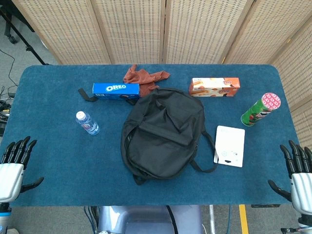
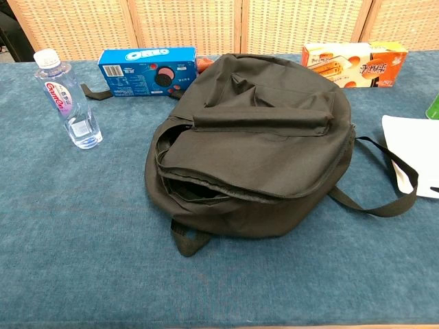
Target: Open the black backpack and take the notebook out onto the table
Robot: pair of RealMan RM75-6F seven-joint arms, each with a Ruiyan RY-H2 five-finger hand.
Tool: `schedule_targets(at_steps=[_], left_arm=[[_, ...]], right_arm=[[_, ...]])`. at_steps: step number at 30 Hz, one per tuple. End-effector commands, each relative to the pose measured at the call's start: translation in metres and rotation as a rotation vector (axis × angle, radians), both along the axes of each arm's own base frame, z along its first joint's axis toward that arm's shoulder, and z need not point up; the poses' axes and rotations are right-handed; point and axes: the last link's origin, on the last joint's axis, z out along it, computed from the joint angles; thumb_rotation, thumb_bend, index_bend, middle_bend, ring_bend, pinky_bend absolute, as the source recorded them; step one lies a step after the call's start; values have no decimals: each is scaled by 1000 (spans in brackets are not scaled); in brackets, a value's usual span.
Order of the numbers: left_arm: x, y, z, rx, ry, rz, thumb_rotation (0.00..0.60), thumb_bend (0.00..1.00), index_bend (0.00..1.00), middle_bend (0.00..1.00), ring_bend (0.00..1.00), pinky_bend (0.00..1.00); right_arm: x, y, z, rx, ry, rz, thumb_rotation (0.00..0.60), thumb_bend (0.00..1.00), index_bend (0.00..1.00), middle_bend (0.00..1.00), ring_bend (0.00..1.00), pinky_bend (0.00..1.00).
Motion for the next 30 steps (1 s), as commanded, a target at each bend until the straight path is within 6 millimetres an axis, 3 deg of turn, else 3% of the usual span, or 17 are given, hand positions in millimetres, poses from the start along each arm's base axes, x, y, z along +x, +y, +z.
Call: schedule_targets(at_steps=[1, 9, 17, 19, 27, 30], left_arm=[[0, 0, 0, -1, -3, -2, 600, 64, 0, 0, 0, 0], [2, 1, -1, -1, -29, -10, 600, 68, 0, 0, 0, 0], [-1, 4, -5, -8, -16, 2, 600, 70, 0, 0, 0, 0], [-2, 5, -6, -3, -14, 10, 600, 71, 0, 0, 0, 0], [-6, 8, -4, 11, -13, 31, 600, 72, 0, 0, 0, 0], [-8, 10, -4, 8, -13, 40, 600, 75, 0, 0, 0, 0]], right_arm=[[1, 0, -3, 12, -2, 5, 600, 0, 0, 0, 0, 0], [21, -5, -32, 207, -18, 129, 600, 0, 3, 0, 0, 0], [76, -31, -64, 462, -61, 370, 600, 0, 15, 0, 0, 0], [98, -44, -78, 516, -19, 444, 600, 0, 27, 0, 0, 0], [149, -78, -120, 607, 57, 531, 600, 0, 110, 0, 0, 0], [159, -89, -133, 636, 62, 514, 600, 0, 124, 0, 0, 0]])
